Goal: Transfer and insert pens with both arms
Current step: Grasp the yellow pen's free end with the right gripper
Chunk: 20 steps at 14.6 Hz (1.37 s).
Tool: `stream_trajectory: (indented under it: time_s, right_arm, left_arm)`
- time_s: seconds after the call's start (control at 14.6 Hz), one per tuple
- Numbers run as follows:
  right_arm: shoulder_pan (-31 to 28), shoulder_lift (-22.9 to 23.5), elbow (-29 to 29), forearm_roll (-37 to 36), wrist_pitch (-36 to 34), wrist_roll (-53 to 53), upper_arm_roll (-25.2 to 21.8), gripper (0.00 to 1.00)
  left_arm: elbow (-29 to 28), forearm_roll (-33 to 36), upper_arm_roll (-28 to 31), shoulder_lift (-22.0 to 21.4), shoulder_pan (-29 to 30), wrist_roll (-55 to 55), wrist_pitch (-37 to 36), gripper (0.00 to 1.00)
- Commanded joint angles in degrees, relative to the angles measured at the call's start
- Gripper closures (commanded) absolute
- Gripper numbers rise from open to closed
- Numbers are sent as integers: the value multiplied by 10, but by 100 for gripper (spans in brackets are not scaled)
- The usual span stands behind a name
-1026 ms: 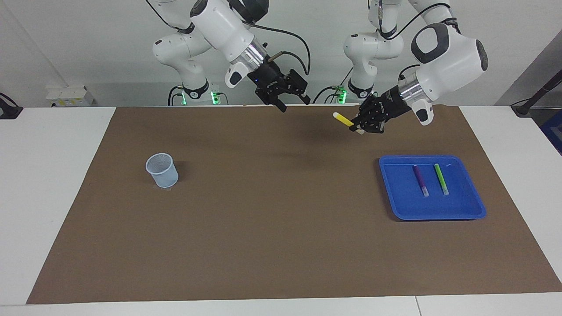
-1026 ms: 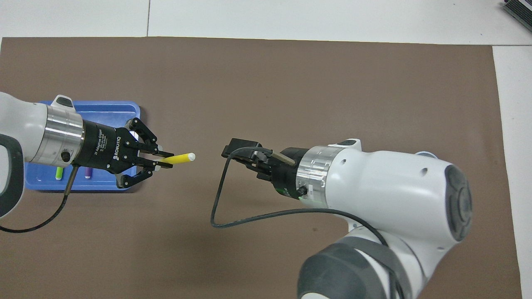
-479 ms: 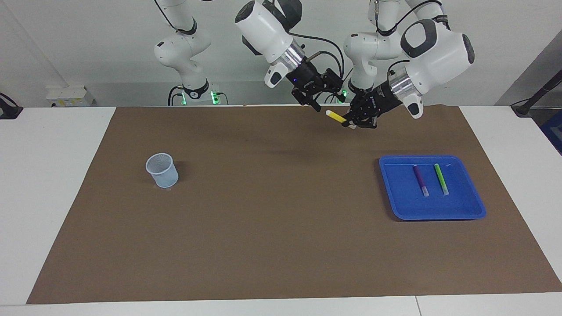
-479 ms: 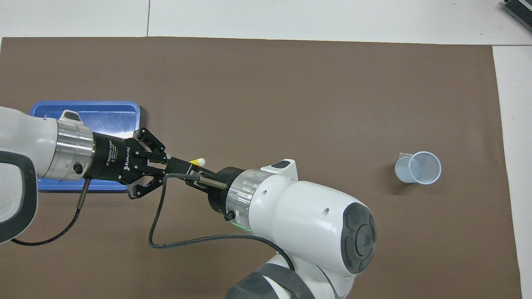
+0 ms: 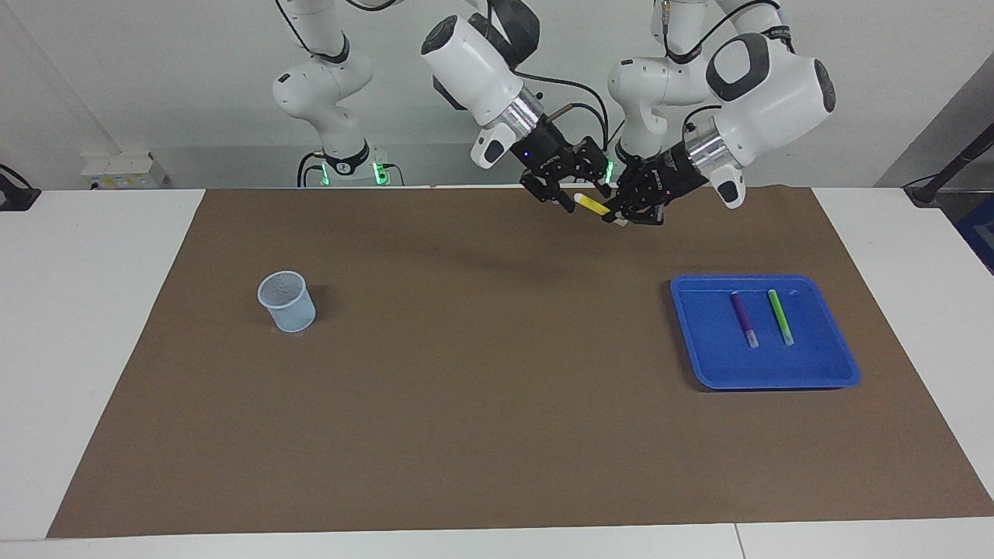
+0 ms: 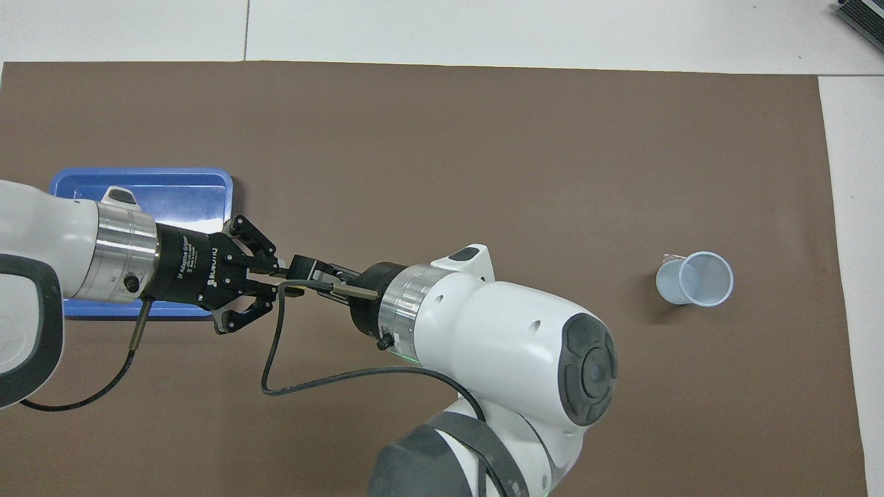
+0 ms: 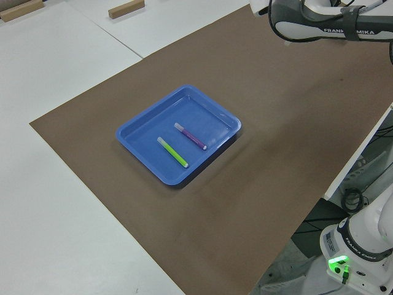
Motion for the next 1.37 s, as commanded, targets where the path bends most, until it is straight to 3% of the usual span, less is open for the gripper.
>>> stream_trajectory:
  time_s: [0.0, 0.14, 0.27, 0.55, 0.75, 1.3]
  right_arm:
    - [-8, 10, 12, 4, 3, -23, 4, 42]
    - [-7, 13, 11, 4, 9, -24, 4, 47]
    - [-8, 13, 11, 4, 9, -25, 4, 64]
    - [-11, 13, 11, 5, 9, -26, 4, 79]
    - [-13, 14, 11, 6, 9, -25, 4, 100]
    - [-19, 14, 10, 8, 9, -25, 4, 100]
  left_arm:
    - [-19, -12, 6, -20, -5, -8, -1, 100]
    - [-18, -12, 6, -21, -5, -8, -3, 100]
    - [-18, -12, 5, -21, -5, -8, -4, 100]
    - [-17, -12, 6, -21, -5, -8, -7, 100]
    - [-16, -12, 5, -22, -5, -9, -12, 100]
    - [-16, -12, 5, -26, -7, -7, -13, 100]
